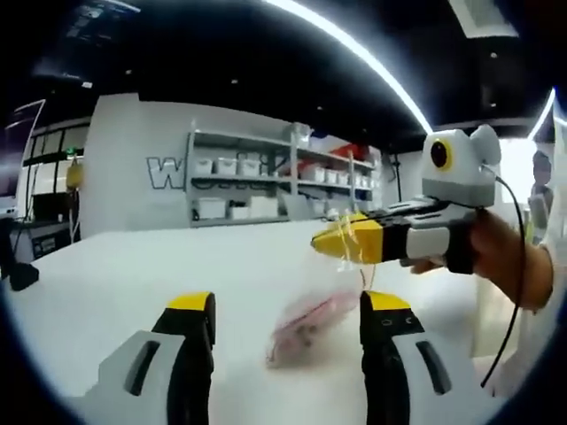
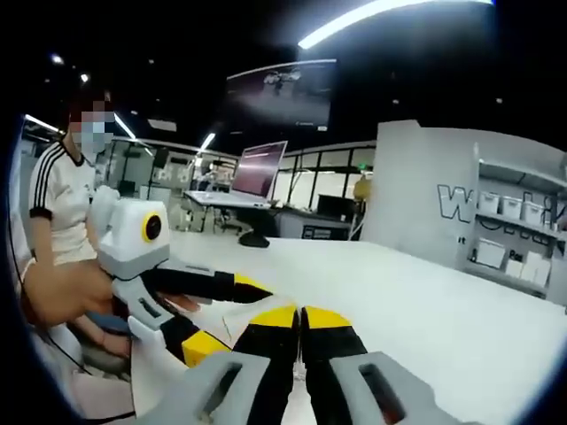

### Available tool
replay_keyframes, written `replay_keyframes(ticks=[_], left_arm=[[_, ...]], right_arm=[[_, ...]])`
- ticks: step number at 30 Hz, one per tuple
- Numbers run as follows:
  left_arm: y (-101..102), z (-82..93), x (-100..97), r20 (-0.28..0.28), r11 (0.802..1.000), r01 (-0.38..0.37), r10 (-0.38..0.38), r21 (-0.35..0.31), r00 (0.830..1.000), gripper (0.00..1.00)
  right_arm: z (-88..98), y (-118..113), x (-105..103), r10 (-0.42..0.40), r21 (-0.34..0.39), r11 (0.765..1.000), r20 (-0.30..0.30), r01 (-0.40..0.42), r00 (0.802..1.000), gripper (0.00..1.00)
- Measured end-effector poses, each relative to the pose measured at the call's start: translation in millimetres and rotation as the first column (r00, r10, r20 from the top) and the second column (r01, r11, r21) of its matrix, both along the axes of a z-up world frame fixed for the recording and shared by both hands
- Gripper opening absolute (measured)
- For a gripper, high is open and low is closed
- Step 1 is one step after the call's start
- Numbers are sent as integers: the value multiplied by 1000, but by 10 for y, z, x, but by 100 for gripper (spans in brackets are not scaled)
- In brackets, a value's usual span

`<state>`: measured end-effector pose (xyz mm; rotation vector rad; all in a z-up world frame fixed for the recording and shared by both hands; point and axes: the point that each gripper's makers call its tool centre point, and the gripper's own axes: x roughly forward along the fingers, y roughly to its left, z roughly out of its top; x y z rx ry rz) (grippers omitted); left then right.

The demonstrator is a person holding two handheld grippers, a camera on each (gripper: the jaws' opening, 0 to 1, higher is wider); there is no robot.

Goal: Open the resealable bag by pulling the two sides of the seal apart until the entire bag opening is separated and visibly accessible.

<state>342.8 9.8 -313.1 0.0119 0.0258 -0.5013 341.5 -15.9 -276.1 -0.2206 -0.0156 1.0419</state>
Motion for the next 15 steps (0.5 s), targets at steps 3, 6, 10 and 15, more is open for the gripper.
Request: replay_keyframes(ticks=[3,6,10,15], left_arm=[[4,-21,-3,-6,1000,5,-5,7,1000,67],[-42,-34,-29,-14,1000,8,-8,9,1000,67],[-37,-52,-28,-23,1000,7,-7,9,1000,67],[-40,-74,-30,-34,1000,4,-3,12,999,67]], right_arm=[[24,-27,33,-8,3,1000,5,8,1000,0],[54,-54,62,-16,5,1000,11,16,1000,0],[76,-63,79,-19,6,1000,14,19,1000,0],[121,-85,116,-27,9,1000,22,27,999,0]])
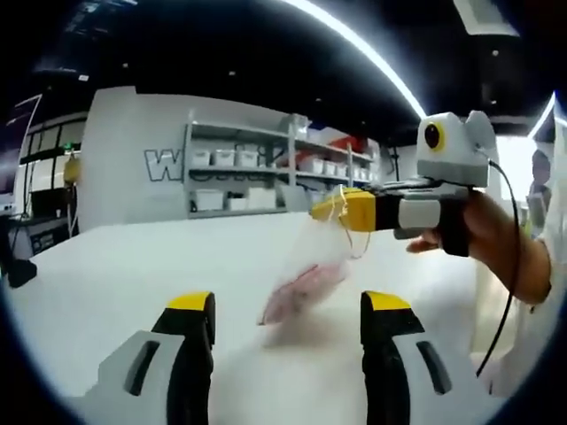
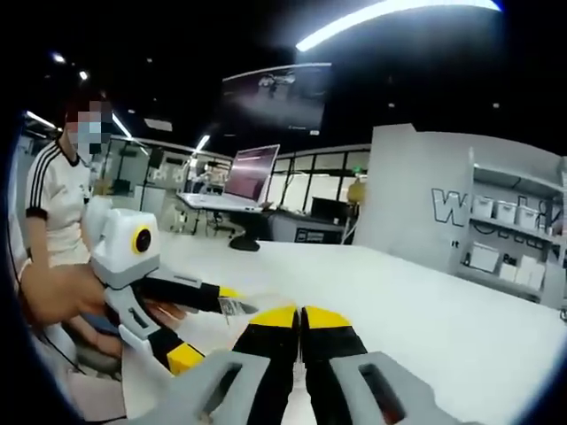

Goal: Open the resealable bag by pulling the two sides of the seal apart until the entire bag opening is separated and visibly accessible.

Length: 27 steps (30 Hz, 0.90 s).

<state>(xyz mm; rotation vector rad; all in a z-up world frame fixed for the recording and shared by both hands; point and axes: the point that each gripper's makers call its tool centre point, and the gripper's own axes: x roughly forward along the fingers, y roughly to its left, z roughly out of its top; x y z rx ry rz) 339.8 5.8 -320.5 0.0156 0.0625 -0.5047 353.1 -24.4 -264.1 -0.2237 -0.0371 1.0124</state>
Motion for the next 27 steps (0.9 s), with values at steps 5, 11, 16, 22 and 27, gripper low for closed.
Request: replay_keyframes(ticks=[5,11,16,22,27], left_arm=[[6,-26,13,-17,1000,-4,4,2,1000,67],[21,-81,43,-50,1000,-15,16,18,999,68],[23,-130,70,-72,998,-22,25,50,997,68],[34,-126,62,-78,998,-31,35,51,996,69],[49,-130,69,-79,998,-35,39,54,996,69]], right_arm=[[17,-12,29,-3,-2,1000,3,3,1000,0],[32,-24,72,-4,-9,1000,7,4,1000,0],[51,-62,186,-15,-7,1000,5,15,1000,0],[97,-114,288,-22,17,1000,-14,23,1000,0],[104,-122,323,-25,18,1000,-18,25,1000,0]])
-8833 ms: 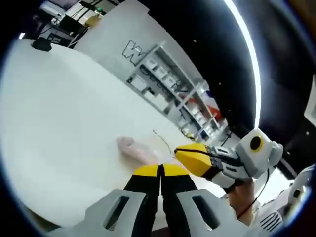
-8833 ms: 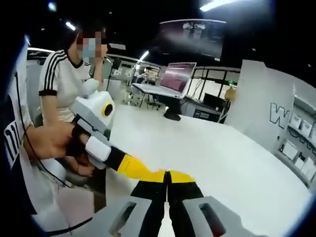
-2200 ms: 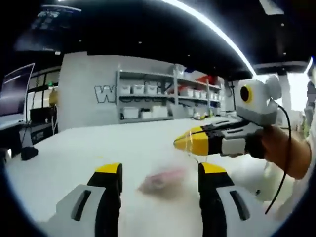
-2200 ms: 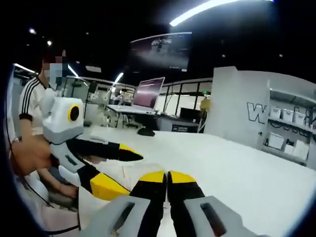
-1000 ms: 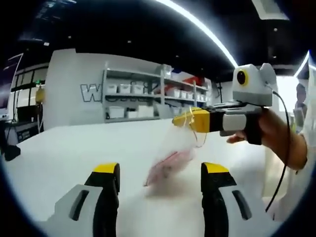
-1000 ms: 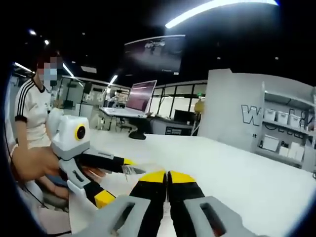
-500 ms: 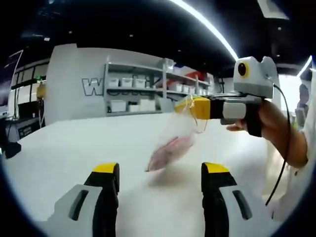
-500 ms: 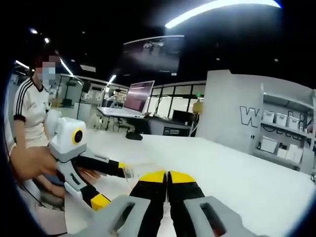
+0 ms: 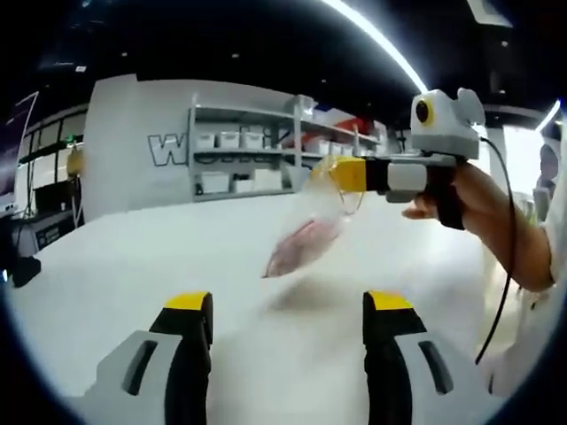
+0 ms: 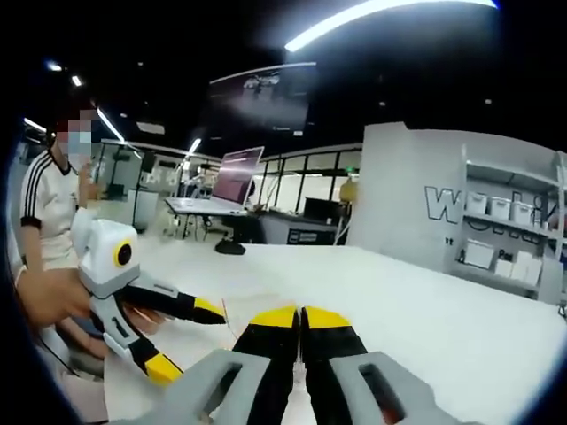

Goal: Open the resealable bag by pulling the two sides of the seal apart until the entire bag opening is separated and visibly accessible.

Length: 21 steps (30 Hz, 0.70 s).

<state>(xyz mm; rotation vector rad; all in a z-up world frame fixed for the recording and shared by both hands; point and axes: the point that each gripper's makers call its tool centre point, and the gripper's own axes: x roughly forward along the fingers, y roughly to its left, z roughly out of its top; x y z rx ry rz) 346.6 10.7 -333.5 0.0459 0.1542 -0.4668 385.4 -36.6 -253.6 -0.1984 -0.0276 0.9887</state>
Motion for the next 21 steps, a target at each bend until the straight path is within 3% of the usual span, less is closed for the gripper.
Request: replay_keyframes(ticks=[21], left_arm=[[25,-23,10,-7,1000,-3,3,-12,1000,68]], right_arm=[[25,-52,215,-25,-6,1000,2,25,1000,0]])
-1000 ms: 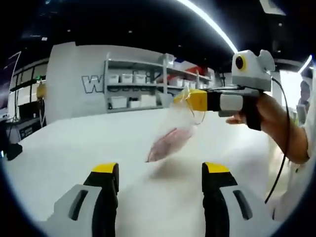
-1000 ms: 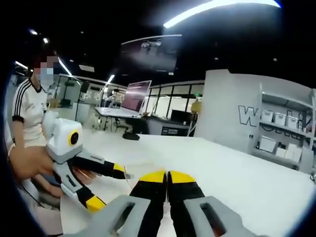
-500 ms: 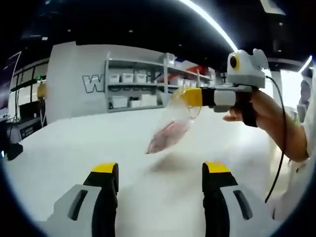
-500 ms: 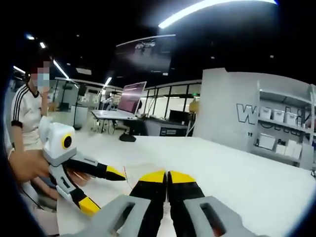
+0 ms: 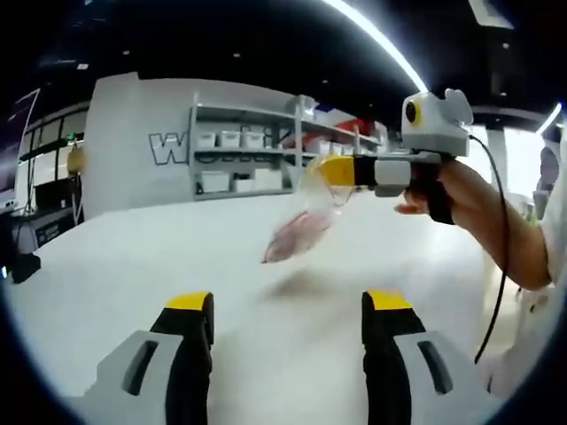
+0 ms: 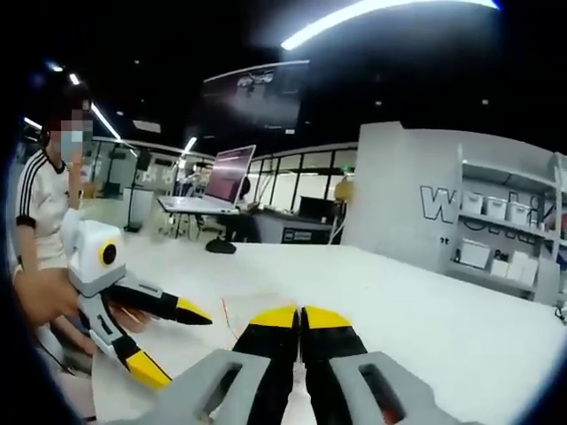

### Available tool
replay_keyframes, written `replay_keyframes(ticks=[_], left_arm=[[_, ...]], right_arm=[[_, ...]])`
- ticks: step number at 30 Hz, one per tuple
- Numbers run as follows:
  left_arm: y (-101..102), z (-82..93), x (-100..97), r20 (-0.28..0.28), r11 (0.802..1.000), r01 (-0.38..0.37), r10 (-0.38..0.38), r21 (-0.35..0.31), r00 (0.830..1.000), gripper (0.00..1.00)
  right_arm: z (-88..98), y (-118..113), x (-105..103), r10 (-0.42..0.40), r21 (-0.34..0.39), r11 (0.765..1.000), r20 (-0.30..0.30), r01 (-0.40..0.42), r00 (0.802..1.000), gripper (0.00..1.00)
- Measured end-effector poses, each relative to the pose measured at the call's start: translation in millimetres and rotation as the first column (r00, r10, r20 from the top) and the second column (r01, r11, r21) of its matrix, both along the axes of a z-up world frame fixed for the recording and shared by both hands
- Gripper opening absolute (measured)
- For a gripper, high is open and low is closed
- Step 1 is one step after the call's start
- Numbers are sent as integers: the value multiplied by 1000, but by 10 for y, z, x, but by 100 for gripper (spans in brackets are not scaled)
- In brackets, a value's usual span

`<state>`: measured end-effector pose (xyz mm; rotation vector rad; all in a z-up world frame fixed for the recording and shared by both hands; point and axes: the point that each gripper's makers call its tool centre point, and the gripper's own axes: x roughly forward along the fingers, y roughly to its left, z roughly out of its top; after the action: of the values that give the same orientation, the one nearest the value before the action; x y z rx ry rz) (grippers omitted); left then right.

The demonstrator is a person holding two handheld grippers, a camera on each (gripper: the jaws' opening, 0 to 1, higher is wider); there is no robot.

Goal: Open the resealable bag by pulling the two sides of the seal apart until the entire bag opening is separated and visibly accessible.

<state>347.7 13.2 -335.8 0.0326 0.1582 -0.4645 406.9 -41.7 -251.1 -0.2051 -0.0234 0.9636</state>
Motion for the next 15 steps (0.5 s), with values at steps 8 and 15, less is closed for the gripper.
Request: replay_keyframes(ticks=[8,15], left_arm=[[2,-2,-7,-1,1000,-3,3,-2,1000,68],[-5,-2,-17,1,1000,-5,5,-4,1000,67]], right_arm=[[-33,-4,106,-7,-1,1000,-20,7,1000,0],[-68,-45,230,-11,13,1000,-61,11,998,0]])
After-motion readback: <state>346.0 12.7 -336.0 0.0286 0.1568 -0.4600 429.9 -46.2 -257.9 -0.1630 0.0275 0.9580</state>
